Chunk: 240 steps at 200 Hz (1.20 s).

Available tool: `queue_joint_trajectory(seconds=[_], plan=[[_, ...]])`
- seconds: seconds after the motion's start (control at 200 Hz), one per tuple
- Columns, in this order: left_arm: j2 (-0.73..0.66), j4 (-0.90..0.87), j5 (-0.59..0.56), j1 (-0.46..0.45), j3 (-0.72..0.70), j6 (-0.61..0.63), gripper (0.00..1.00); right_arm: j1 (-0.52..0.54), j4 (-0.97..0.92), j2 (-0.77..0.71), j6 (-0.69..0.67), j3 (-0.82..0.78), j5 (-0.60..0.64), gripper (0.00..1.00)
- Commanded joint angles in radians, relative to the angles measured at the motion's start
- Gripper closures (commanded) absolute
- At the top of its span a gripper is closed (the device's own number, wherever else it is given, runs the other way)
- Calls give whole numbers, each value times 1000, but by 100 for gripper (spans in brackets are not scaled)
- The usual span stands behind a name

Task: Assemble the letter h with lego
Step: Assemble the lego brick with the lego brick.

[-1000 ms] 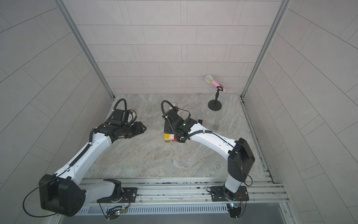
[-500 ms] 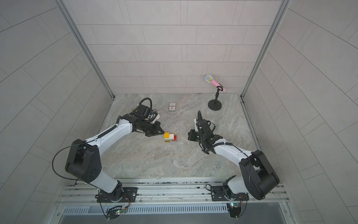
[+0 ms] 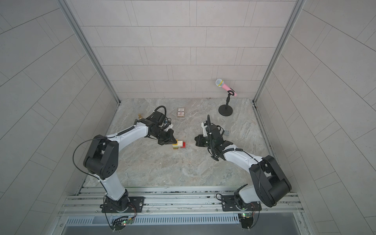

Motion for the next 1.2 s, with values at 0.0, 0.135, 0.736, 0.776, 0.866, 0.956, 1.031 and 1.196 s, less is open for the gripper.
queue_joint_trajectory(seconds=[0.0,0.135,0.736,0.776,0.866,0.956,1.031,1.196], plan=[[54,-61,-86,-1,-12,26,100,-5,1,2,-9,17,-6,97],[59,-81,-101,2,-20,36,100,-7,-16,-8,-15,17,4,97],[-25,2,-15,2,60,-51,96,-19,-43,-42,-30,3,77,88],[-19,-19,-25,5,77,-41,96,-21,-40,-38,-30,3,74,88],[-14,-25,-33,13,78,-29,96,-20,-43,-30,-33,7,70,88],[-4,-30,-32,15,54,-24,98,-20,-43,-28,-34,8,70,88],[2,-33,-41,16,20,-19,100,-20,-48,-27,-36,10,70,88],[-6,-31,-73,21,-46,-6,100,-20,-55,-30,-41,13,78,88]])
